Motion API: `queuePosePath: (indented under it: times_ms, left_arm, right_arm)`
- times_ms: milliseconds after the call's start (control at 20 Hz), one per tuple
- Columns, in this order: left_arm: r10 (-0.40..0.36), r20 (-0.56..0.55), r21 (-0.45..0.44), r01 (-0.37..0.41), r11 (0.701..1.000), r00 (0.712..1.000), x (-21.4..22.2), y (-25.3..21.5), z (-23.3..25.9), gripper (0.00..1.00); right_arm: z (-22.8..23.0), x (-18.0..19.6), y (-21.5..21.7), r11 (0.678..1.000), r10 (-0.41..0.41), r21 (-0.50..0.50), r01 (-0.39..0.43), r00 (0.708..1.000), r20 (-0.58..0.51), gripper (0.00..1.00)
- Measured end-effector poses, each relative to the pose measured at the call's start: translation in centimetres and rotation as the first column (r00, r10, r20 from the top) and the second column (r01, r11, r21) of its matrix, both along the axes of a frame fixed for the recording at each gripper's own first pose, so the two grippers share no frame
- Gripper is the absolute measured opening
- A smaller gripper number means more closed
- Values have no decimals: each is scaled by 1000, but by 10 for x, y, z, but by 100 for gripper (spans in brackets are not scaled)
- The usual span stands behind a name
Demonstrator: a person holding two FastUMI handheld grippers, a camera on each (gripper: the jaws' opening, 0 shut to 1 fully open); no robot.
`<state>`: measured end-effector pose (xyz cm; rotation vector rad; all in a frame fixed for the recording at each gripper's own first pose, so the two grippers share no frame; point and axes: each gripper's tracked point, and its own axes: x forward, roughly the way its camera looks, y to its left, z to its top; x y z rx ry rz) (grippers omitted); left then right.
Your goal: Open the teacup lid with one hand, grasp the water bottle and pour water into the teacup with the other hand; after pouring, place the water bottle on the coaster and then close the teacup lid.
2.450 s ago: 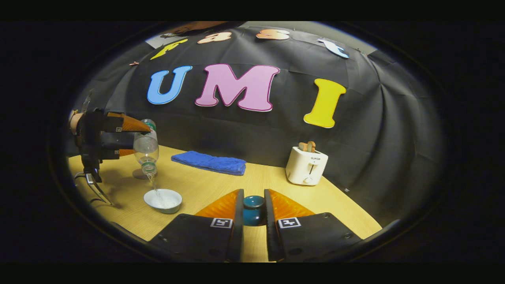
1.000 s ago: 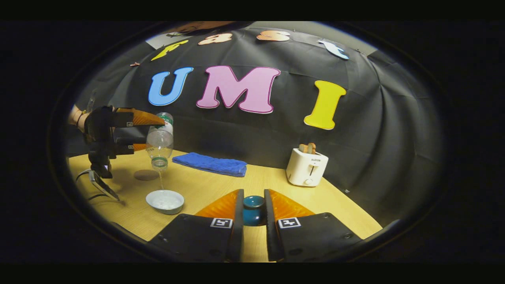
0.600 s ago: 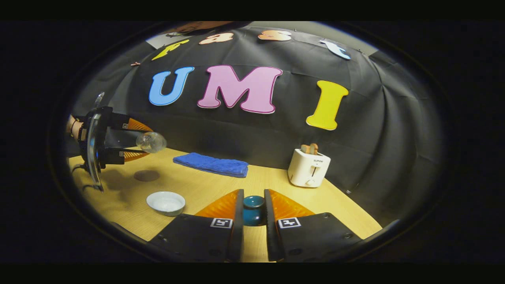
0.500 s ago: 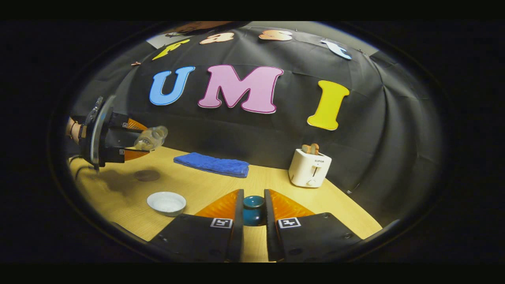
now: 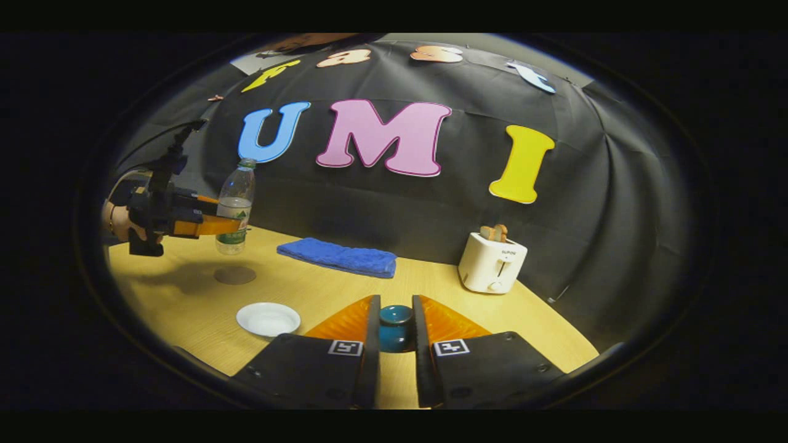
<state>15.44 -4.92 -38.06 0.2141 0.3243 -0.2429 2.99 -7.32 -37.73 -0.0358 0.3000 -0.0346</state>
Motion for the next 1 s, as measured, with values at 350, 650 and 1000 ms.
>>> queuePosePath:
  times_ms: [350,650,1000]
  left_arm:
    - [53,-29,-165,-58,985,998,-5,15,-24,74]
    - [79,-64,-148,-88,985,995,-8,20,-53,75]
    - [106,-83,-154,-117,981,991,-9,29,-70,79]
  right_arm:
    - [-5,4,4,1000,5,0,-5,1000,-10,27]
    - [-7,7,6,1000,13,-1,-13,1000,-13,27]
    - [-10,10,6,1000,18,1,-18,1000,-17,27]
